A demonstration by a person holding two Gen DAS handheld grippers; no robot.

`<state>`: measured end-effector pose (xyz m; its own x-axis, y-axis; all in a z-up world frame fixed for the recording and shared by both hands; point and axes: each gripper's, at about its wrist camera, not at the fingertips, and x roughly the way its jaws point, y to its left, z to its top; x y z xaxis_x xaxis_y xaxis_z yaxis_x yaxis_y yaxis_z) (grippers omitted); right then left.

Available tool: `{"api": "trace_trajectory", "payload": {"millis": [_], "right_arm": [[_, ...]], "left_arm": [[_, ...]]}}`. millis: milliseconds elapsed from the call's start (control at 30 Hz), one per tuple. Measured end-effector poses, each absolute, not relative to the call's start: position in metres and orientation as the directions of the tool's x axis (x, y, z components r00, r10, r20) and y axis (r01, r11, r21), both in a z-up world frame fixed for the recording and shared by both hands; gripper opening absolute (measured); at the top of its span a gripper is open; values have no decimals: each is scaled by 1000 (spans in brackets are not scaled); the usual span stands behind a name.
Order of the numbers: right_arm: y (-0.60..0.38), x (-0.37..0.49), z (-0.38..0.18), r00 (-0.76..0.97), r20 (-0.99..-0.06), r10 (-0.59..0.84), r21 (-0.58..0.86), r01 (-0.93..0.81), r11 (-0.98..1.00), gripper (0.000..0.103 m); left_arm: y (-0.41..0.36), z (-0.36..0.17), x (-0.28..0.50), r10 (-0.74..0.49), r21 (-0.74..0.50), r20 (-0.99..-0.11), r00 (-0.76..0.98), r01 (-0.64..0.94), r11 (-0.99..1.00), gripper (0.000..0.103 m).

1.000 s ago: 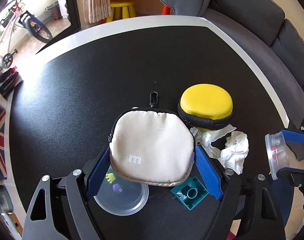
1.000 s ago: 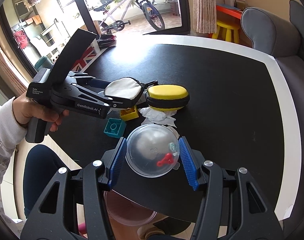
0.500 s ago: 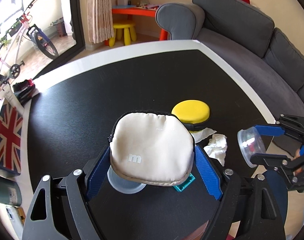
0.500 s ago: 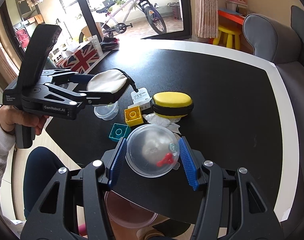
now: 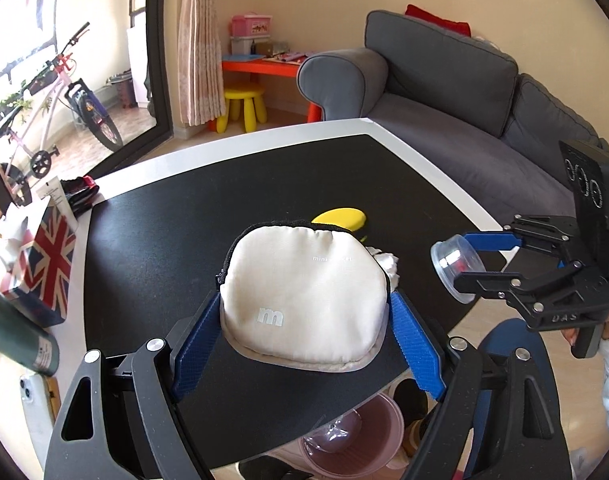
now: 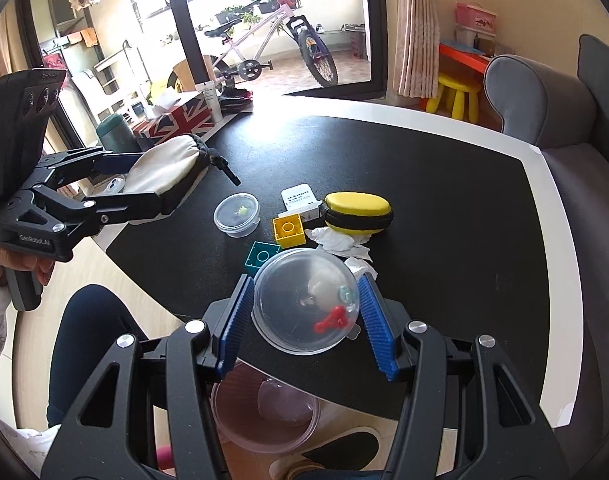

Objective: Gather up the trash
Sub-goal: 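Lift the pouch and dome container and carry both over the pink bin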

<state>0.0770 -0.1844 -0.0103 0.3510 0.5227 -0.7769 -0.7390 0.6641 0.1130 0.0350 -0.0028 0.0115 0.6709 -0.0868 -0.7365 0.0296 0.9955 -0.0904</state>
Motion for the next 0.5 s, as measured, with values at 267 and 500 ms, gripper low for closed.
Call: {"api": "trace_trajectory", "payload": {"millis": [267, 500], "right_arm": [[-190, 42, -5, 349, -762, 545, 108, -762, 639, 54], [-192, 14, -17, 317, -770, 555, 123, -778, 616, 54]], "left_arm": [[-18, 9, -9, -108, -107, -723, 682, 43, 993, 79], [-28, -5, -38, -121, -130, -735, 667, 37, 991, 79]]}}
